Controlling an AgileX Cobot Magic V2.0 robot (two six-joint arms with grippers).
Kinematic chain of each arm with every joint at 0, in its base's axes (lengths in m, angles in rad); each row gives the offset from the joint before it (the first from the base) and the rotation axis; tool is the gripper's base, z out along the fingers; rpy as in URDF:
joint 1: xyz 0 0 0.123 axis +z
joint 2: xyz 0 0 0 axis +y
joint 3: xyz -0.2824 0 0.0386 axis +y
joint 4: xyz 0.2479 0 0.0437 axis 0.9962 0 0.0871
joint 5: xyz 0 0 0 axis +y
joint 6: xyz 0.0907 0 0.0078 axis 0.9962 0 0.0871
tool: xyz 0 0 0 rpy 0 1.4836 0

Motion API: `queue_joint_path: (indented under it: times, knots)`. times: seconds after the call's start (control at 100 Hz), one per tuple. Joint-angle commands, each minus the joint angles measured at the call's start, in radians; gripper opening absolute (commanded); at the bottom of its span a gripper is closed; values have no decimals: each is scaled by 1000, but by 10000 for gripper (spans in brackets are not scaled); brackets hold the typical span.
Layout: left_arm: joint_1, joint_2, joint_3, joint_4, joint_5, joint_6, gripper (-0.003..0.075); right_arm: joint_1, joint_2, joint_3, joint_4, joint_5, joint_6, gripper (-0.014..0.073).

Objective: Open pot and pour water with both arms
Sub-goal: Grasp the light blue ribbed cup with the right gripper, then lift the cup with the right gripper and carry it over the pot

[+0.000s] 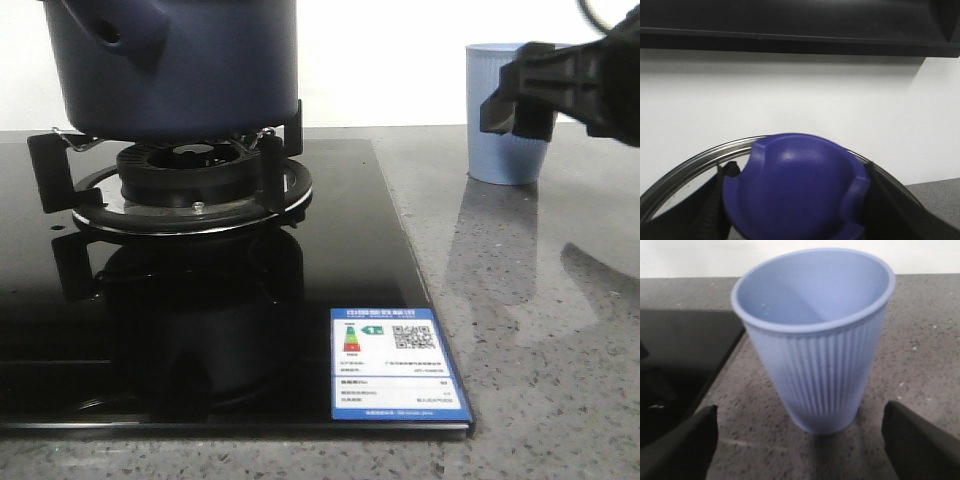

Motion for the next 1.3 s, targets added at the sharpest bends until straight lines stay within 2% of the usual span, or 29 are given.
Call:
queue_joint_path:
  times: [0.0,0.18,0.42,0.68,0.75,0.87,0.95,1.29]
  knots:
    - [3,-29,-37,4,-101,-3,359,0,21,-25,2,-171,-12,580]
    - [3,-29,-37,4,-101,-3,359,0,128,-32,4,-324,-12,580]
    - [3,-29,-37,4,-105,-3,359,0,243,-96,4,-372,-12,580]
    - [3,-29,-37,4,-105,-3,359,0,272,-125,4,-396,-12,578]
    - [3,-29,-37,4,-105,-3,359,0,272,-125,4,-396,-12,542]
    - [3,-29,-37,4,-105,-3,359,0,272,-125,4,-397,-12,399]
    - [3,-29,-37,4,-105,-3,359,0,272,-125,4,-397,-12,341]
    - [3,-29,-37,4,-107,-3,359,-2,226,-125,-19,-375,-12,340]
